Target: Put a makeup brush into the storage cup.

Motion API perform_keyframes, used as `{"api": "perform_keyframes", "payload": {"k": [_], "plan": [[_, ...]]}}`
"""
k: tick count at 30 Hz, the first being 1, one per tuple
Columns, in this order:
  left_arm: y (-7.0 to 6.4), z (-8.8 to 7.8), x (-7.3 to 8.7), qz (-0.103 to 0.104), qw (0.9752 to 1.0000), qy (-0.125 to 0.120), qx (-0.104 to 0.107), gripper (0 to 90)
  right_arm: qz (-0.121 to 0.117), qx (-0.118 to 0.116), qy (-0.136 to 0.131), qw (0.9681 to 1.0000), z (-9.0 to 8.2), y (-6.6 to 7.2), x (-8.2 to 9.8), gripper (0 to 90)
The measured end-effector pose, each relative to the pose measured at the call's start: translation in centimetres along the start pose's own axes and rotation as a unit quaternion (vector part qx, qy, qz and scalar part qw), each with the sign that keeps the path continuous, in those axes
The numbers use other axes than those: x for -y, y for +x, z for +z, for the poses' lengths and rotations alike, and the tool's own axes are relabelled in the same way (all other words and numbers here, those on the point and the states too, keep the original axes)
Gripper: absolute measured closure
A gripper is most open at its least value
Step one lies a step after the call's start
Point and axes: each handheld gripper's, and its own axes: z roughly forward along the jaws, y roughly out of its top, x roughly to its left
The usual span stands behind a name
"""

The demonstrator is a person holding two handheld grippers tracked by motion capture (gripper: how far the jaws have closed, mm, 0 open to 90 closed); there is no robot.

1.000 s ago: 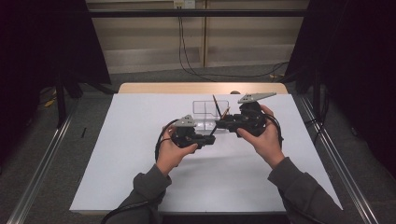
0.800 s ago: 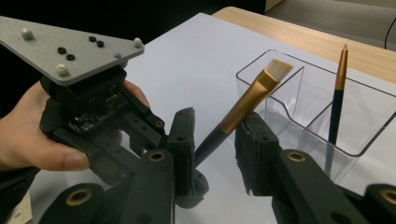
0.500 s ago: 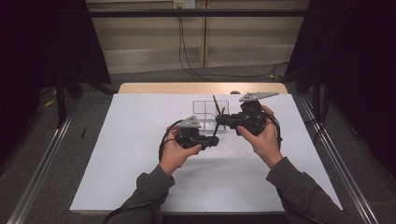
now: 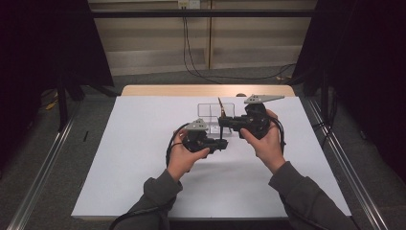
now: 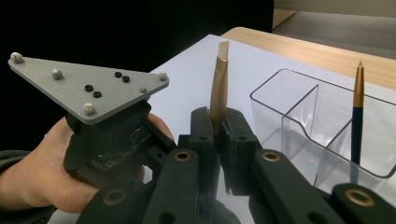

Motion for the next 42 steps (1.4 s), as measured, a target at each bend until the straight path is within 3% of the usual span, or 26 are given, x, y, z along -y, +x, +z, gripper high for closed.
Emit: {"api": "perform_keyframes", "payload": {"k": [21, 34, 42], "plan": [[-0.4, 0.56, -0.11, -0.008, 0.9997, -0.014, 0.017, 81.5, -0.002, 0.005, -0.017, 0.9998, -0.04, 0.15, 0.1, 84.6], [-0.24, 0.48, 0.03, -0.009, 0.9996, -0.014, 0.021, 79.9, -0.01, 0.005, -0.012, 0.9999, 0.26, 0.29, 0.08, 84.6], [-0.19, 0.29, -0.11, -0.003, 0.9997, -0.014, 0.021, 74.2, -0.011, 0.001, -0.013, 0.9999, 0.04, 0.16, 0.09, 84.7]]}}
